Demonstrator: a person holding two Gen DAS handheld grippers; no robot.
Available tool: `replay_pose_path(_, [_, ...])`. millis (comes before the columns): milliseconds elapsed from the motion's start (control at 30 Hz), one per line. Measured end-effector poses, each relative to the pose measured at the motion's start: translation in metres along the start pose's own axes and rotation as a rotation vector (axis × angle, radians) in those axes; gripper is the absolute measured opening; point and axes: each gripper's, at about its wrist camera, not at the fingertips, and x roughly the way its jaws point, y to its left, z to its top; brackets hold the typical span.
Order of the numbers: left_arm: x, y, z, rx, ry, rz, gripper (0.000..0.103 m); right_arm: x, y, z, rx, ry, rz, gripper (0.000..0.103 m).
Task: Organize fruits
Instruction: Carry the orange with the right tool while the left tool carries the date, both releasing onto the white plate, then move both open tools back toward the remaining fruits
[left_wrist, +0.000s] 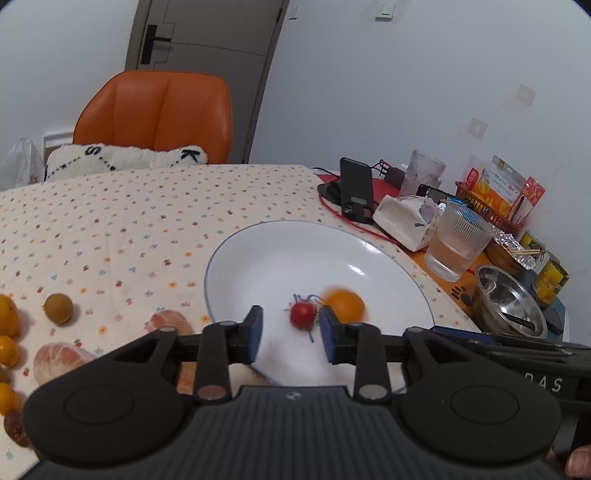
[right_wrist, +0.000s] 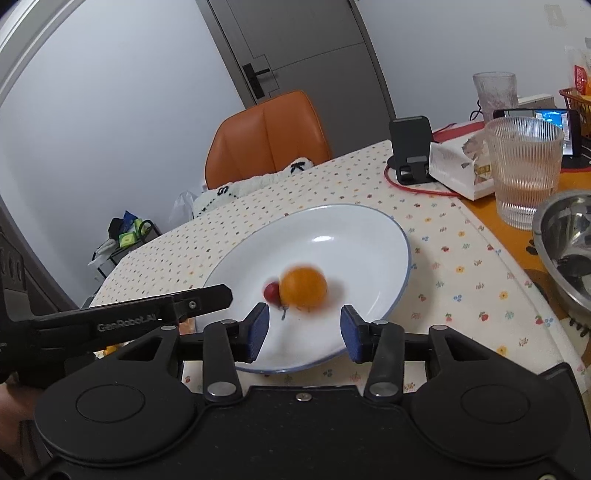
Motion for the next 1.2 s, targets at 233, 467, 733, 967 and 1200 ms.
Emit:
replay_pose_path(233, [-0.022,0.012,-0.001,-0.016,-0.032,0.049,0.057,-0.001,0.014,-0.004,-0.008,0.001,0.024,0.047])
replay_pose_path(467, [-0.045,0.03,-0.01,-0.028,-0.043,0.099,0.069,0.003,0.035,-0.012,-0.032,0.016,0.056,0.052])
replay_pose_path(733, [-0.07,0.052,-0.019,-0.054,-0.053,0.142,0.071,0.002,0.058,-0.019,-0.061,0.018,0.092,0.059])
replay_pose_path(967, [-0.088,0.073,-0.027,-0.08,-0.056,0.185,0.072,0.008,0.077,-0.023,-0.098,0.025,0.127,0.061])
replay_pose_path(1200, [-0.104,0.093,-0.034,-0.128,-0.064,0.207,0.072,0.011,0.092,-0.025,-0.139,0.024,0.162,0.064])
